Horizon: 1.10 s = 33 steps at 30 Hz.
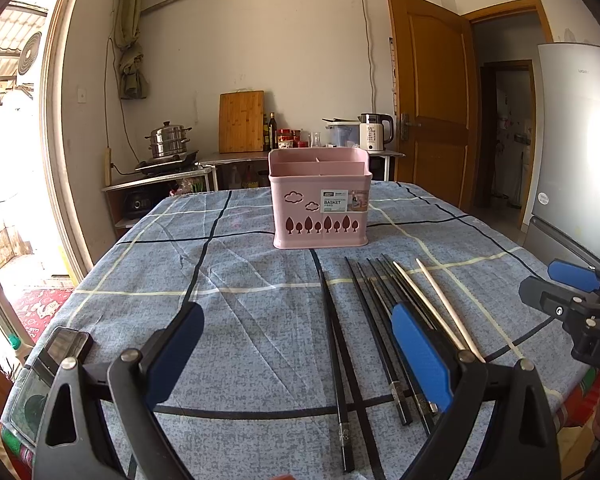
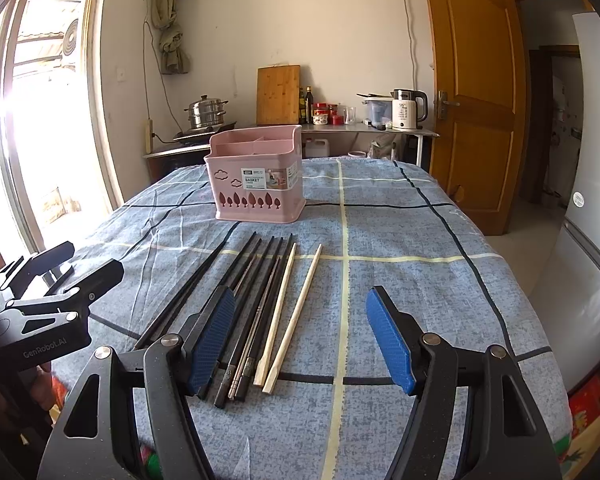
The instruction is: Organize utensils
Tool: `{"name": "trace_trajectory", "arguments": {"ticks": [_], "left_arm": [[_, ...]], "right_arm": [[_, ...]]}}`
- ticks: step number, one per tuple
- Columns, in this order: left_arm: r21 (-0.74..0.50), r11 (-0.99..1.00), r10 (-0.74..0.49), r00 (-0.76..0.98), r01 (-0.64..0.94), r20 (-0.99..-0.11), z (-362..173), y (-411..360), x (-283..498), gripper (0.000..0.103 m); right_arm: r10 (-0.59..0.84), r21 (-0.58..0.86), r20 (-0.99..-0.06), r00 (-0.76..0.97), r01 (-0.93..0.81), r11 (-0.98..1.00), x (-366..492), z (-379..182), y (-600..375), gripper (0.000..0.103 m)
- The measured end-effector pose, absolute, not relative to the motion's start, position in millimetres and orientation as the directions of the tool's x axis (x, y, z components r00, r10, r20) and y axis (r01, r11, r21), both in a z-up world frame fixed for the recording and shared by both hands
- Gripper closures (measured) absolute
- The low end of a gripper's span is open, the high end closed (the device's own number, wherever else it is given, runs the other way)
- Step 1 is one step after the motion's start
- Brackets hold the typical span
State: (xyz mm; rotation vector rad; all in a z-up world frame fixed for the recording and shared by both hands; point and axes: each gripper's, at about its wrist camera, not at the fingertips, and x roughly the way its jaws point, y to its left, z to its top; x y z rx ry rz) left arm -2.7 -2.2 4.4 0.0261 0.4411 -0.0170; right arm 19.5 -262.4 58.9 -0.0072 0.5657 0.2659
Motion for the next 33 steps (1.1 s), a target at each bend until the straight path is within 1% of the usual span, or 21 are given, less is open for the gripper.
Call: {"name": "trace_trajectory", "arguments": {"ticks": [33], "left_arm": [[0.016, 1.000, -0.013, 0.907, 0.022, -0.422, 7.8, -2.5, -6.8, 0.006]], "right_arm": [[0.249, 0.073, -0.528, 0.812, -0.249, 0.966, 17.7, 59.6, -262.0, 0.034]]}}
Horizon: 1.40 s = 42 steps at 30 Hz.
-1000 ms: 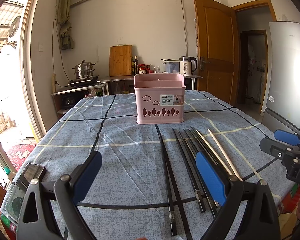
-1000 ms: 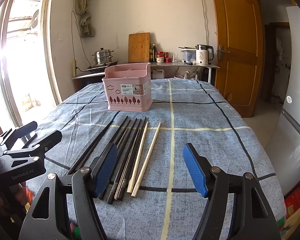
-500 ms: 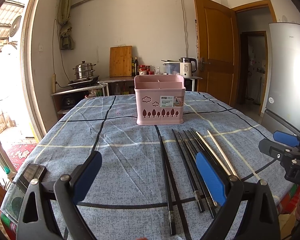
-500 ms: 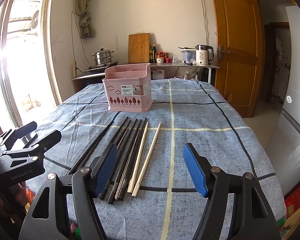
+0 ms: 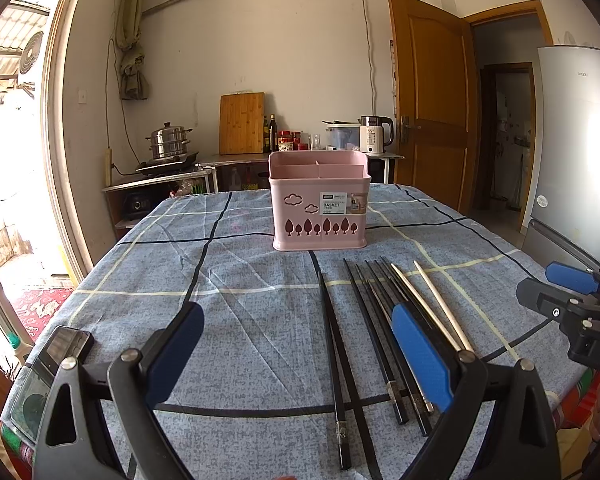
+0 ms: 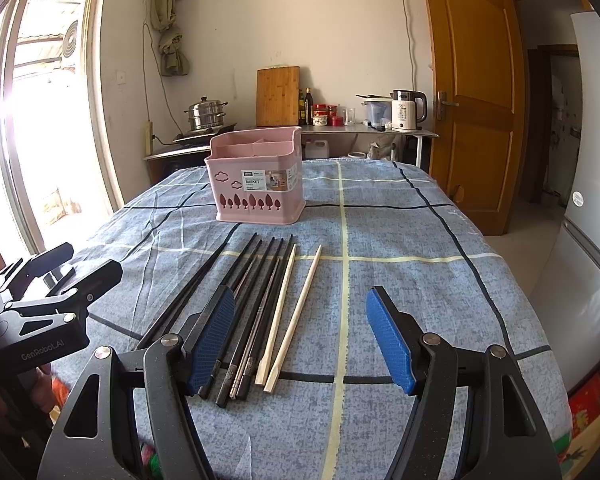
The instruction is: Organize utensils
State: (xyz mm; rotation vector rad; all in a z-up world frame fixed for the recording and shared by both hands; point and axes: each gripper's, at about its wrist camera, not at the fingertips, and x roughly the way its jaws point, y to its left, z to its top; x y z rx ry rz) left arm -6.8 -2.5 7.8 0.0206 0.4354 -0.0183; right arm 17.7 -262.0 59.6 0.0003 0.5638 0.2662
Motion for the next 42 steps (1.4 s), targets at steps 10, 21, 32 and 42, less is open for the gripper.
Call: {"name": "trace_trajectory", "arguments": {"ticks": [10, 21, 32, 42], "left_arm": [[0.015, 1.000, -0.014, 0.907, 0.022, -0.421, 8, -3, -7, 0.006], [0.016, 1.000, -0.012, 0.906, 0.021, -0.423, 7, -5, -8, 0.006], [0.038, 0.999, -0.003, 0.896, 0.022, -0.444, 4, -3, 6, 0.006], [0.072, 0.996, -0.011, 0.856, 0.056, -0.517, -5, -2, 53, 0.006]], "right_arm": [[0.250, 0.074, -0.529, 0.811, -0.249, 0.966, 18, 59, -263, 0.034], [0.250, 0.074, -0.531, 0.810, -0.250, 0.966, 19, 59, -263, 0.034], [0.251, 0.078, -0.541, 0.803, -0.249, 0.965, 25, 56, -263, 0.034], [0.237, 0.057, -0.584, 0.777, -0.252, 0.966, 63, 52, -258, 0.034]]}}
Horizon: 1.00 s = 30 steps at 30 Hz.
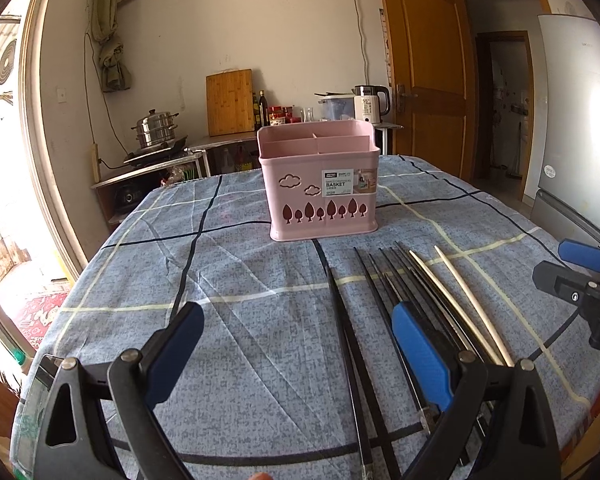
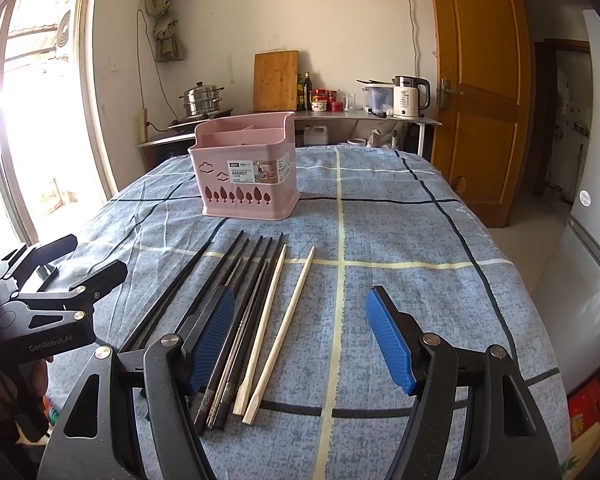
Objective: Organize utensils
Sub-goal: 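Grasp a black chopstick with the left tool while the right tool grasps a wooden chopstick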
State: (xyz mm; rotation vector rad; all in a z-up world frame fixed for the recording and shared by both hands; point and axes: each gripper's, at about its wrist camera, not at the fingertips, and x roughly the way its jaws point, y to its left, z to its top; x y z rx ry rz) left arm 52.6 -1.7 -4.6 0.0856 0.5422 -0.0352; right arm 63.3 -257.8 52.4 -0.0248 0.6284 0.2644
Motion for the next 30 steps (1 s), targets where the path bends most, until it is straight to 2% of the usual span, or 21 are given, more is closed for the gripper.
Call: {"name": "trace_trajectory", "arguments": {"ticks": [4, 6, 7, 9, 12, 15, 18, 22, 24, 30], "left_arm": [[0.062, 0.994, -0.034, 0.798, 0.090, -0.601, -16, -1, 86, 0.010], [0.020, 0.993, -0.077, 0.752, 0.119, -0.655, -23, 0, 103, 0.013], [0.008, 0.992, -0.085, 0.735, 0.123, -0.673, -25, 0, 109, 0.017], [0.004, 0.991, -0.092, 0.710, 0.132, -0.698, -29, -1, 121, 0.022], [-0.006, 0.992, -0.092, 0.675, 0.129, -0.732, -32, -2, 136, 0.027], [-0.026, 0.989, -0.114, 0.655, 0.143, -0.747, -33, -5, 146, 0.029], [-0.057, 0.987, -0.141, 0.623, 0.152, -0.770, -36, -8, 158, 0.038], [-0.037, 0.986, -0.128, 0.605, 0.161, -0.786, -41, -15, 168, 0.052], [-0.049, 0.985, -0.139, 0.582, 0.168, -0.801, -46, -17, 173, 0.057], [-0.013, 0.984, -0.116, 0.585, 0.179, -0.803, -46, -24, 174, 0.061]], "right_arm": [[0.225, 0.046, -0.628, 0.745, -0.253, 0.966, 90, 46, -253, 0.035], [0.216, 0.044, -0.659, 0.721, -0.249, 0.967, 103, 42, -252, 0.042], [0.218, 0.050, -0.677, 0.703, -0.252, 0.966, 113, 38, -251, 0.044], [0.214, 0.057, -0.708, 0.673, -0.247, 0.967, 127, 31, -251, 0.058], [0.209, 0.069, -0.748, 0.630, -0.240, 0.968, 147, 21, -250, 0.065], [0.220, 0.093, -0.775, 0.592, -0.237, 0.967, 165, 13, -249, 0.070], [0.227, 0.105, -0.789, 0.571, -0.238, 0.966, 177, 11, -247, 0.076], [0.222, 0.106, -0.809, 0.544, -0.237, 0.966, 191, 8, -241, 0.079], [0.218, 0.102, -0.819, 0.532, -0.239, 0.966, 196, 5, -237, 0.085], [0.203, 0.090, -0.835, 0.511, -0.237, 0.967, 205, -5, -234, 0.088]]}}
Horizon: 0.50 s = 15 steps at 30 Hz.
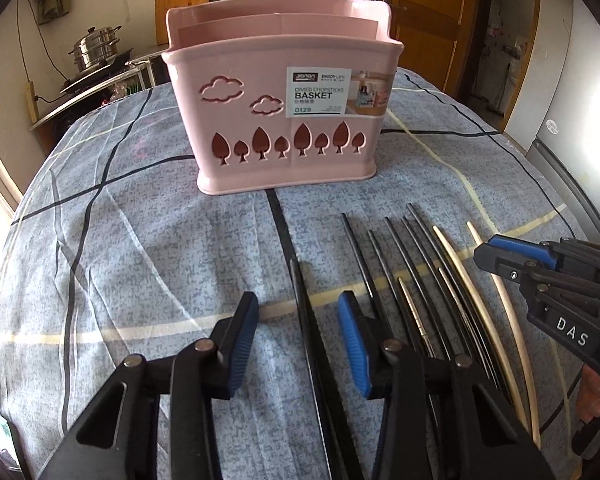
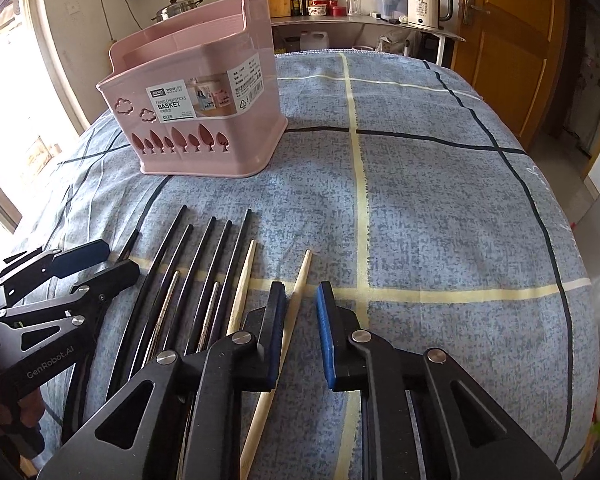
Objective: Organize utensils
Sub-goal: 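Grasp a black chopstick with the left tool while the right tool grasps a wooden chopstick, then lift both held chopsticks and carry them over the pink basket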
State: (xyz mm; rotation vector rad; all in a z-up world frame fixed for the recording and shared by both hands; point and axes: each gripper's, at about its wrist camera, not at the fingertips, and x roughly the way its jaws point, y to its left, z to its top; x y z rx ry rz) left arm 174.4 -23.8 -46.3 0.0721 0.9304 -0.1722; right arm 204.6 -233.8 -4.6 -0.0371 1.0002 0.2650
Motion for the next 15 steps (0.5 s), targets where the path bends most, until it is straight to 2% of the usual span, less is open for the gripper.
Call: {"name": "trace_trajectory", "arguments": {"ticks": [2, 6, 10, 15], "left_arm": [[-0.004, 0.985, -0.107, 0.584, 0.175, -0.805, -46, -26, 175, 0.066], [-0.011, 0.987, -0.101, 0.571, 0.160, -0.815, -43, -28, 182, 0.085], [-0.041, 0.988, -0.119, 0.554, 0.152, -0.824, -40, -25, 191, 0.096], [-0.082, 0.983, -0.160, 0.552, 0.164, -0.818, -33, -19, 190, 0.097]], "right_arm": [[0.195, 0.081, -0.835, 0.514, -0.237, 0.968, 207, -5, -233, 0.093], [0.207, 0.094, -0.836, 0.508, -0.239, 0.966, 209, -4, -231, 0.095], [0.225, 0.113, -0.830, 0.510, -0.242, 0.964, 209, -1, -233, 0.097], [0.253, 0.133, -0.811, 0.528, -0.255, 0.958, 205, 10, -236, 0.097]]}}
